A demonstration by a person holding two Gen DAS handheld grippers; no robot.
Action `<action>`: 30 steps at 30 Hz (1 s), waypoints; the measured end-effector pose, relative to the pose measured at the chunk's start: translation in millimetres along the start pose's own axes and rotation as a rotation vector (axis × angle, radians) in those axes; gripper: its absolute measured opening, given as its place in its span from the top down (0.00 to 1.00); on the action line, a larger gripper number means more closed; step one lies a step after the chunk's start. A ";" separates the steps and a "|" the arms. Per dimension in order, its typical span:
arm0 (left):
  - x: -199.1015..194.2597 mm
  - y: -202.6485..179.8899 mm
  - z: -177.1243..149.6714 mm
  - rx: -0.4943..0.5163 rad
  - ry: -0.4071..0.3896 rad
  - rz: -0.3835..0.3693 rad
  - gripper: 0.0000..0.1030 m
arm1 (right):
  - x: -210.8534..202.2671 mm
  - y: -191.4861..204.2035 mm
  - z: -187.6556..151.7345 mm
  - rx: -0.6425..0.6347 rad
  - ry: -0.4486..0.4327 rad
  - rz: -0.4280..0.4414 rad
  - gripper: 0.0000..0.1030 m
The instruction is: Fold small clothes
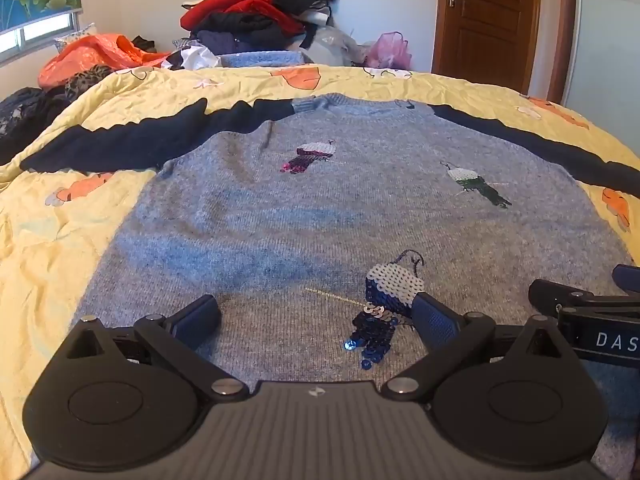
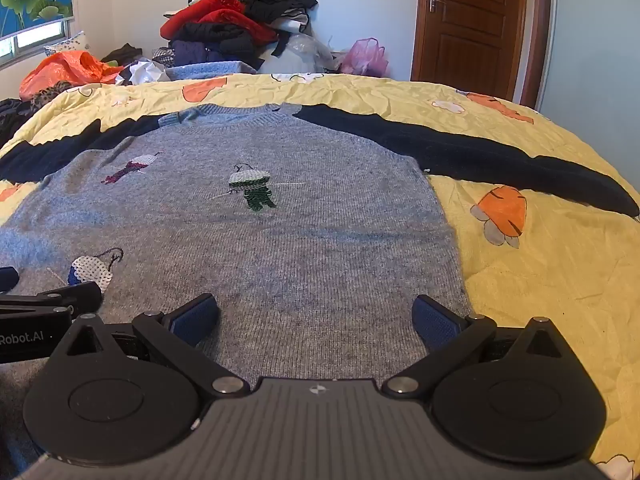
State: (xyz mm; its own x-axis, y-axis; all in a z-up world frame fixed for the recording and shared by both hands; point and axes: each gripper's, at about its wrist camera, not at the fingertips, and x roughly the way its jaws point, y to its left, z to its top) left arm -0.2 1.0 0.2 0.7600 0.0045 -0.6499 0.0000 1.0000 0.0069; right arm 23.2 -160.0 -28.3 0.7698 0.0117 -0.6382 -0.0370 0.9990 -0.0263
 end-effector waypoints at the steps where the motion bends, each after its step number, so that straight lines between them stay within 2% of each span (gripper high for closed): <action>1: 0.6 -1.0 0.2 0.013 0.008 0.006 0.00 | -0.1 -0.1 -0.1 0.001 0.001 0.001 0.00; 8: -1.6 2.4 -4.0 0.027 0.016 -0.027 0.00 | -0.7 0.0 -0.6 0.000 -0.001 0.001 0.00; 30: -3.6 5.0 -1.9 0.021 0.015 -0.031 0.00 | -0.7 0.4 -0.5 0.000 -0.003 0.000 0.00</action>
